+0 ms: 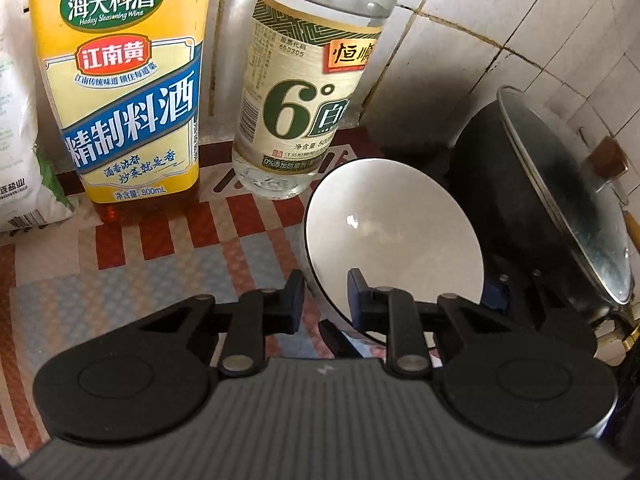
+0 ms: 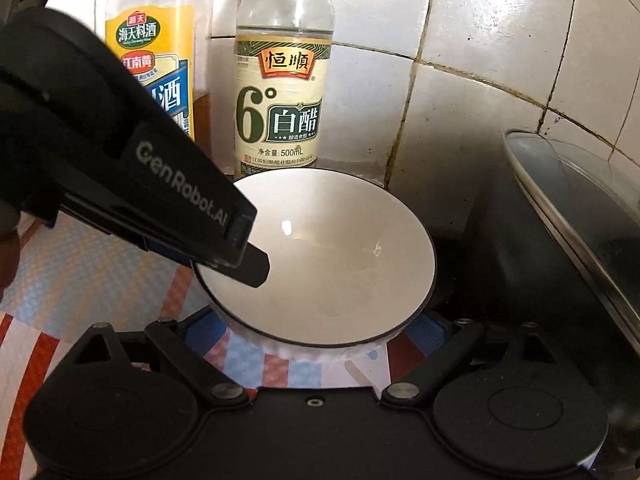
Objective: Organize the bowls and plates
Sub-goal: 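Grasp the white bowl rim with the left gripper, then carry the white bowl with the left gripper toward the plate stack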
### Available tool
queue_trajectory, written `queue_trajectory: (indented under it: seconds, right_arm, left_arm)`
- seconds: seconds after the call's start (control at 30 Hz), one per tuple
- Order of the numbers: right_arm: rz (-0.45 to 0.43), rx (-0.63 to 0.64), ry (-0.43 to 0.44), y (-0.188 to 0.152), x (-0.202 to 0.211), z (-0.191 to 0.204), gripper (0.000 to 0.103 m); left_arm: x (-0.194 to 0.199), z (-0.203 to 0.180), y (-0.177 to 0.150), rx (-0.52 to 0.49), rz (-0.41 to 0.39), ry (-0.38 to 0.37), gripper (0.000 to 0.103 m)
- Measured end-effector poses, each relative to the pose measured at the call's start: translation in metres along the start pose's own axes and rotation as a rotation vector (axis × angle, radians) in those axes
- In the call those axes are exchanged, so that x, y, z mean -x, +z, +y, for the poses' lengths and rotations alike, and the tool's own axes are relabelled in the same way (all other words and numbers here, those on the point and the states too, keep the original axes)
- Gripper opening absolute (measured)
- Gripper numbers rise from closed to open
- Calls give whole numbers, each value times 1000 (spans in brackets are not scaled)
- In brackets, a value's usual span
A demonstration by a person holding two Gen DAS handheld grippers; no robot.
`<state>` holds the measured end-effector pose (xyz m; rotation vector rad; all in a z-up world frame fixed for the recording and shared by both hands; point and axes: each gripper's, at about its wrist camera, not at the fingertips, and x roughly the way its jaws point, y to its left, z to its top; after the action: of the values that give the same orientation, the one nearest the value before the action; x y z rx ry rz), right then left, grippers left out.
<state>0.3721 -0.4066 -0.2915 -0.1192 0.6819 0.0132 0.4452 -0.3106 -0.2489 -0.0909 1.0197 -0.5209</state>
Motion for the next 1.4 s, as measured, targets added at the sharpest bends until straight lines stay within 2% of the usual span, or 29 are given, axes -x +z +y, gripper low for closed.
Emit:
queue_trajectory:
  seconds: [0.1, 0.33, 0.6, 0.83, 1.0, 1.23, 1.4]
  right_arm:
    - [6, -9, 5, 3, -1, 0, 97]
    - [3, -27, 1, -2, 13, 7, 97]
    - [-10, 32, 54, -1, 64, 19, 96]
    - [-25, 80, 99, 2, 119, 30, 96]
    - [-39, 145, 144, -10, 159, 40, 96]
    - [-20, 194, 198, -38, 185, 49, 96]
    - [-17, 214, 230, -60, 194, 58, 96]
  left_arm:
    - [1, -3, 0, -2, 5, 13, 20]
    - [15, -20, -8, -113, 9, 44, 20]
    - [69, -16, -19, -39, 36, 16, 20]
    - [133, -26, -51, -8, -3, 40, 20]
    - [167, -42, -83, -17, -8, 101, 20]
    - [183, -46, -132, 38, -6, 121, 20]
    - [179, -46, -156, 77, 8, 144, 20]
